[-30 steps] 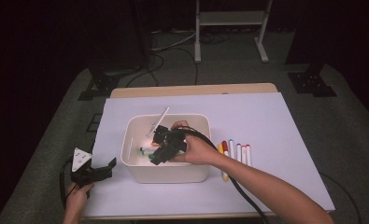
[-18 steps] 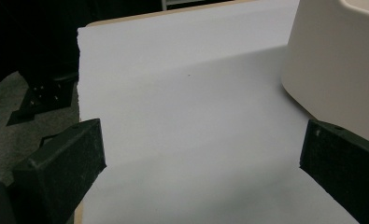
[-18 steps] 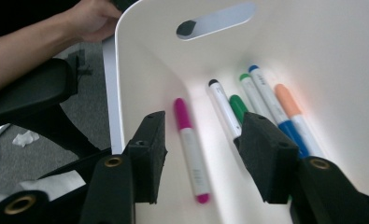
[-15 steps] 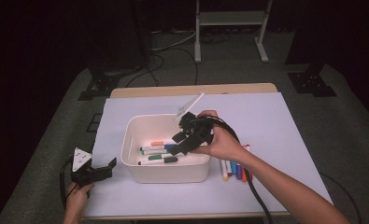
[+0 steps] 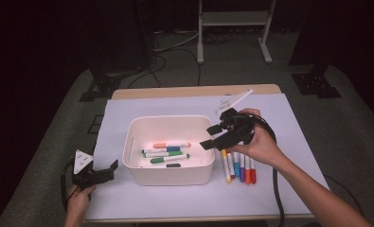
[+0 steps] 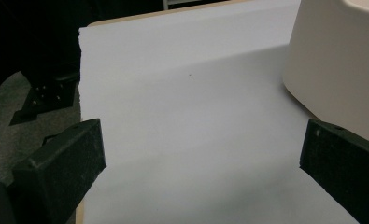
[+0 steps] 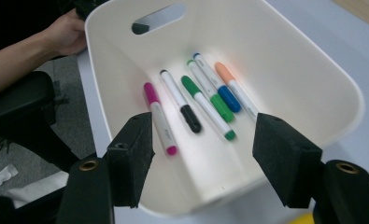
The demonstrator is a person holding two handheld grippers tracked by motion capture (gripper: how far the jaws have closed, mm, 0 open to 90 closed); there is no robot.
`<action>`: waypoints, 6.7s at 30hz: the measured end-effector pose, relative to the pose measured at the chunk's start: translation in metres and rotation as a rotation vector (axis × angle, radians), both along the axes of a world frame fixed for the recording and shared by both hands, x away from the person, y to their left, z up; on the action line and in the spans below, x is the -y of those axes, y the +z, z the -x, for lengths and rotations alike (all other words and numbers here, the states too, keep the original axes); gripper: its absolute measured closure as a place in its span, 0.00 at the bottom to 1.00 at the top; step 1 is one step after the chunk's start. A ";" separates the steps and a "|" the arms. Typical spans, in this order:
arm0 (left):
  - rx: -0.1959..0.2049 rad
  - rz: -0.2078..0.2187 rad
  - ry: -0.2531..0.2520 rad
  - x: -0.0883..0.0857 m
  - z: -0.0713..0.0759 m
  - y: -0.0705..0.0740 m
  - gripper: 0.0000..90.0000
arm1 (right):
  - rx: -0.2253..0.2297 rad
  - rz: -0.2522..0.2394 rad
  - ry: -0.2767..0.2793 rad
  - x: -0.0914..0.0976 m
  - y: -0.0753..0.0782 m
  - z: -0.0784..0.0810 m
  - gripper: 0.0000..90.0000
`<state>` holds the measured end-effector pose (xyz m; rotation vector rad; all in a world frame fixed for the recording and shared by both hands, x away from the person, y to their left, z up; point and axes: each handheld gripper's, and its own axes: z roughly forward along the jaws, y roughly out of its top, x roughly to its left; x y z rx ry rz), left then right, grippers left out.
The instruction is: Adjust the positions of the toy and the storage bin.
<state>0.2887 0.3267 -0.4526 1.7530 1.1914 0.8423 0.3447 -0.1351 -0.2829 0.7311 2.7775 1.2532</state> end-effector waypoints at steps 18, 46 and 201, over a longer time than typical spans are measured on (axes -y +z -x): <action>0.006 -0.002 0.004 0.000 0.000 0.000 0.00 | -0.051 -0.033 -0.216 0.096 -0.044 0.002 0.38; 0.004 0.000 0.004 0.000 0.000 0.000 0.00 | -0.075 0.126 -0.451 0.129 -0.139 0.002 0.48; 0.005 0.015 -0.002 -0.001 0.000 0.000 0.00 | -0.029 0.111 0.237 -0.125 -0.028 -0.004 0.59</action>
